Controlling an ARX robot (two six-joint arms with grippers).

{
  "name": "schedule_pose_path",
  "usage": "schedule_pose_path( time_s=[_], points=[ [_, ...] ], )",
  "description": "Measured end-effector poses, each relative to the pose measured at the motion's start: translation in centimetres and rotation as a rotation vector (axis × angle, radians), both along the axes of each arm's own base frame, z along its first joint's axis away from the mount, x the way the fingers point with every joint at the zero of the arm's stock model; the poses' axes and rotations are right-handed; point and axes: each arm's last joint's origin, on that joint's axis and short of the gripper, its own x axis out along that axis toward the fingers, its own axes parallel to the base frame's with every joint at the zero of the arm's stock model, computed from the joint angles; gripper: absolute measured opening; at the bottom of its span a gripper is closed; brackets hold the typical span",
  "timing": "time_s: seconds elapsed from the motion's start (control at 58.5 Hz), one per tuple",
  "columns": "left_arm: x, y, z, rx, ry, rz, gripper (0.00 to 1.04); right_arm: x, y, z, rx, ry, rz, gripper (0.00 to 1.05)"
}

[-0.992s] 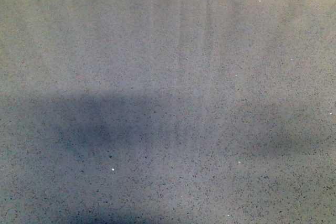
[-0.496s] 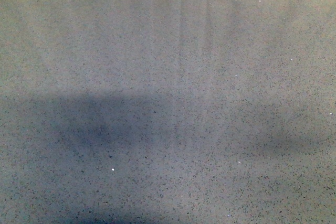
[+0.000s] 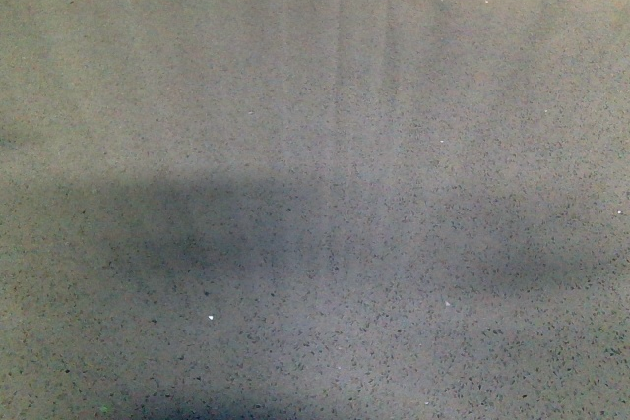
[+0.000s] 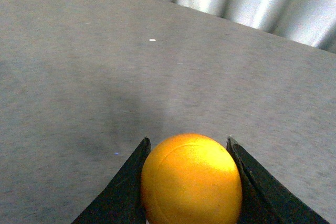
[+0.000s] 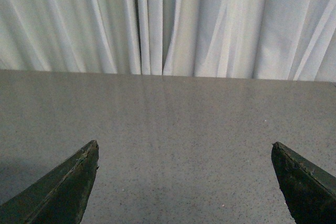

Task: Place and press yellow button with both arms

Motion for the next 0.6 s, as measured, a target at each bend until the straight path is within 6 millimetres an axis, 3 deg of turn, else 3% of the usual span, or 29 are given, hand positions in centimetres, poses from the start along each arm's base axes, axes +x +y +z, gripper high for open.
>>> schedule_pose_path(
  time_s=[0.034, 0.154, 0.188, 0.24, 0.308, 0.411, 0.599],
  points=[
    [0.4, -1.7, -0.3, -0.006, 0.000, -0.034, 0.34, 0.0, 0.0, 0.0, 0.000, 0.000, 0.000, 0.96],
    [1.5, -10.4, -3.1, -0.023, 0.037, -0.204, 0.34, 0.0, 0.0, 0.0, 0.000, 0.000, 0.000, 0.96],
    [1.5, -12.0, -3.7, -0.029, 0.047, -0.233, 0.34, 0.0, 0.0, 0.0, 0.000, 0.000, 0.000, 0.96],
    [1.3, -16.2, -5.2, -0.041, 0.079, -0.314, 0.34, 0.0, 0.0, 0.0, 0.000, 0.000, 0.000, 0.96],
    [0.8, -19.6, -6.7, -0.047, 0.113, -0.385, 0.34, 0.0, 0.0, 0.0, 0.000, 0.000, 0.000, 0.96],
    [0.0, -23.0, -8.6, -0.039, 0.156, -0.450, 0.34, 0.0, 0.0, 0.0, 0.000, 0.000, 0.000, 0.96],
    [-0.5, -24.4, -10.4, -0.026, 0.195, -0.462, 0.34, 0.0, 0.0, 0.0, 0.000, 0.000, 0.000, 0.96]
  ],
)
